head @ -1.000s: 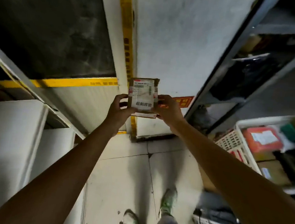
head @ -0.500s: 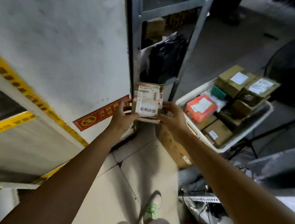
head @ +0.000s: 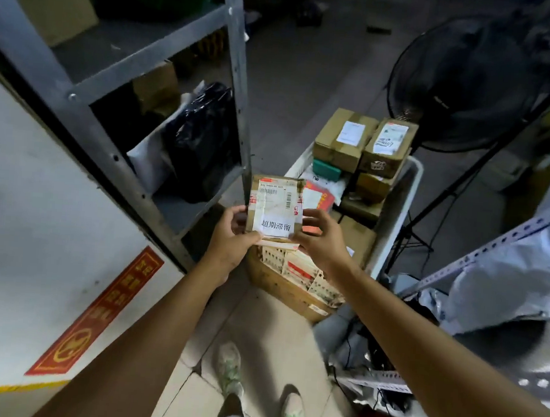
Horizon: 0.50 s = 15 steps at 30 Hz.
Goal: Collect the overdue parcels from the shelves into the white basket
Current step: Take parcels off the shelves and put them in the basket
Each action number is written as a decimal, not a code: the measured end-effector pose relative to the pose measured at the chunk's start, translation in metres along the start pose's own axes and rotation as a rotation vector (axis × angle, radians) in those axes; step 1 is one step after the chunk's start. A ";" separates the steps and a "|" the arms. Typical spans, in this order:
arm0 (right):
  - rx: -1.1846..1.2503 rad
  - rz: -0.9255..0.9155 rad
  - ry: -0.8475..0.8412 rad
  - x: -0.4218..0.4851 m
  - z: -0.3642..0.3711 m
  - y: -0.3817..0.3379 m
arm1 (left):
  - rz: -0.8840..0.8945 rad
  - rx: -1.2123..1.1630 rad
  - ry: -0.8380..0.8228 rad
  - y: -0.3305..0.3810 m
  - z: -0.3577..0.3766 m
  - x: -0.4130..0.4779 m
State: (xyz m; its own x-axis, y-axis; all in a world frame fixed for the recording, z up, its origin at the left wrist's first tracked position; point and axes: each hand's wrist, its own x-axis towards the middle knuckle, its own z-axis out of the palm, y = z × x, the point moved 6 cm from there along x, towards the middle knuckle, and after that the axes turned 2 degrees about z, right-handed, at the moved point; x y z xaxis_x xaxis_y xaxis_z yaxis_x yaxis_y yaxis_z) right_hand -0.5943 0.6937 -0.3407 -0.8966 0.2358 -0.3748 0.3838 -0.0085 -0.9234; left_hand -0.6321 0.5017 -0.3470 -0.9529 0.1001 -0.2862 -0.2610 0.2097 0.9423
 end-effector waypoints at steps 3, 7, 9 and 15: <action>0.029 0.045 0.083 0.030 -0.011 0.001 | -0.018 0.007 -0.083 0.000 0.018 0.049; 0.034 0.052 0.194 0.065 -0.019 0.003 | -0.054 0.029 -0.200 -0.001 0.038 0.104; 0.041 0.072 0.233 0.085 -0.023 0.008 | -0.079 0.052 -0.258 -0.005 0.050 0.133; 0.064 0.117 0.324 0.144 -0.039 0.025 | -0.141 0.116 -0.348 -0.018 0.087 0.200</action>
State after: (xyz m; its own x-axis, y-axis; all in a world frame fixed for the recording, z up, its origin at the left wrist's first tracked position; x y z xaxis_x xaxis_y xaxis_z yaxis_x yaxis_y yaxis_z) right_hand -0.7050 0.7653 -0.4145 -0.7267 0.5259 -0.4420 0.4557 -0.1124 -0.8830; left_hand -0.8043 0.6028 -0.4366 -0.7943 0.3824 -0.4721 -0.3474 0.3516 0.8693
